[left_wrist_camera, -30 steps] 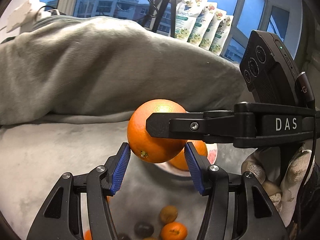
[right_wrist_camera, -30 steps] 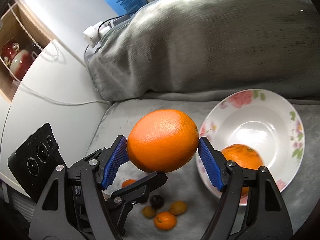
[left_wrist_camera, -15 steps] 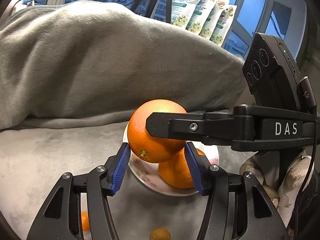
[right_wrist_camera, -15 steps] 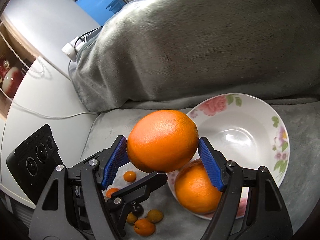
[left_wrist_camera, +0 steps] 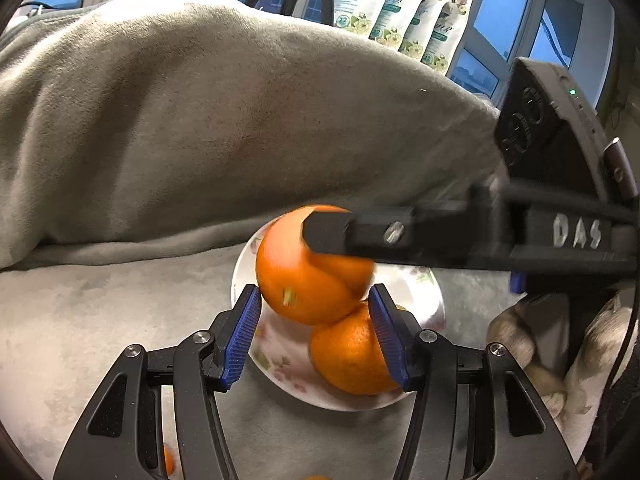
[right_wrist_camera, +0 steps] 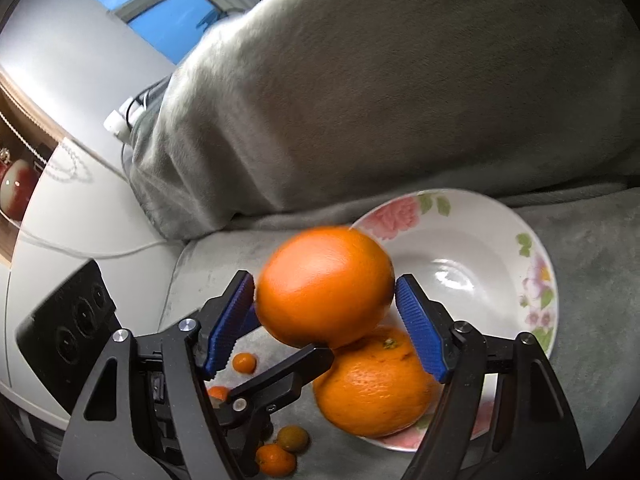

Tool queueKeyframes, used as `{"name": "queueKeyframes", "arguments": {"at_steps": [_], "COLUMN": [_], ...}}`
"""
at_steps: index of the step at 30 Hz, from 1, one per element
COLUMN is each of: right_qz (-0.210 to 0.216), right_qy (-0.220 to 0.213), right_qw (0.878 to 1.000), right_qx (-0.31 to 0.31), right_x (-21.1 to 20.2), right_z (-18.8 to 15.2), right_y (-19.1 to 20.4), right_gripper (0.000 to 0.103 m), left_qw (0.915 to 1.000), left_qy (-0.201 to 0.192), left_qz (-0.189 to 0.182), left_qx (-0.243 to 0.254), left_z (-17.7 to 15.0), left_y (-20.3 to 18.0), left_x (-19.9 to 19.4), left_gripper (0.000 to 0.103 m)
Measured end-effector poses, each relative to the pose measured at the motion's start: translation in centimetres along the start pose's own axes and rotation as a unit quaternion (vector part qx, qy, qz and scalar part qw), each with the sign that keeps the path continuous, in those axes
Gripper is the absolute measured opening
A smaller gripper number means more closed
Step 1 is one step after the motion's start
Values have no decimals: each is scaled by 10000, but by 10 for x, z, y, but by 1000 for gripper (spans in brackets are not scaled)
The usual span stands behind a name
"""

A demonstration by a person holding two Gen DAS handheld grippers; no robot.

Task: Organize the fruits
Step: 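Lower the orange beside the tangerine, open the right tool, withdraw, then move the right tool toward the small stemmed tangerine among the fruits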

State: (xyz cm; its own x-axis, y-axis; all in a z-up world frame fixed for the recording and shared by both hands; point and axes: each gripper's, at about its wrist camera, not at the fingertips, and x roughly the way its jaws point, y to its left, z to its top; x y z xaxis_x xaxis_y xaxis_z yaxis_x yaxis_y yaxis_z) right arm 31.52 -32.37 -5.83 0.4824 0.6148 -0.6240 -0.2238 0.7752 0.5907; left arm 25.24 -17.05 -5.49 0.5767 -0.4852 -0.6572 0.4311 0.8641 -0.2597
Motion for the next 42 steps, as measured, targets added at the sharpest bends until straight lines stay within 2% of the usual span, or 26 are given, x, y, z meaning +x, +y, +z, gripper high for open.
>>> {"name": "queueKeyframes", "arguments": {"at_steps": [5,15,19,27,29,32,42], "right_qz": [-75,-274,-340,-665,-786,-901,-1260], "right_qy": [-287,-516,-629,-881,-954,-1079,-1275], "right_qw": [9996,9982,9974,9933,9911,9876,9741], "right_qx": [12,89,76,-345,-489,-706,-1380], "right_x": [-18,-38,-51,-74,-80,-89,-100], "right_z": [9,4,-2,-21,-28,-40,-80], "right_y": [-1,-11,-11,10,17,25,55], "right_gripper": [77,77,81,82,87,95,98], "left_qw": [10000,9998,9995,9985,9981,9973,9949], "left_qy": [-85,-205,-293,-504,-577,-685,-857], "left_qz": [24,58,82,134,172,228,510], "left_qx": [20,25,39,138,138,110,134], "left_z": [3,5,5,2,-2,-6,-34], "left_y": [2,1,2,1,3,5,21], "left_x": [-9,-27,-37,-65,-75,-88,-129], "left_gripper": [55,55,55,60,60,69,69]}}
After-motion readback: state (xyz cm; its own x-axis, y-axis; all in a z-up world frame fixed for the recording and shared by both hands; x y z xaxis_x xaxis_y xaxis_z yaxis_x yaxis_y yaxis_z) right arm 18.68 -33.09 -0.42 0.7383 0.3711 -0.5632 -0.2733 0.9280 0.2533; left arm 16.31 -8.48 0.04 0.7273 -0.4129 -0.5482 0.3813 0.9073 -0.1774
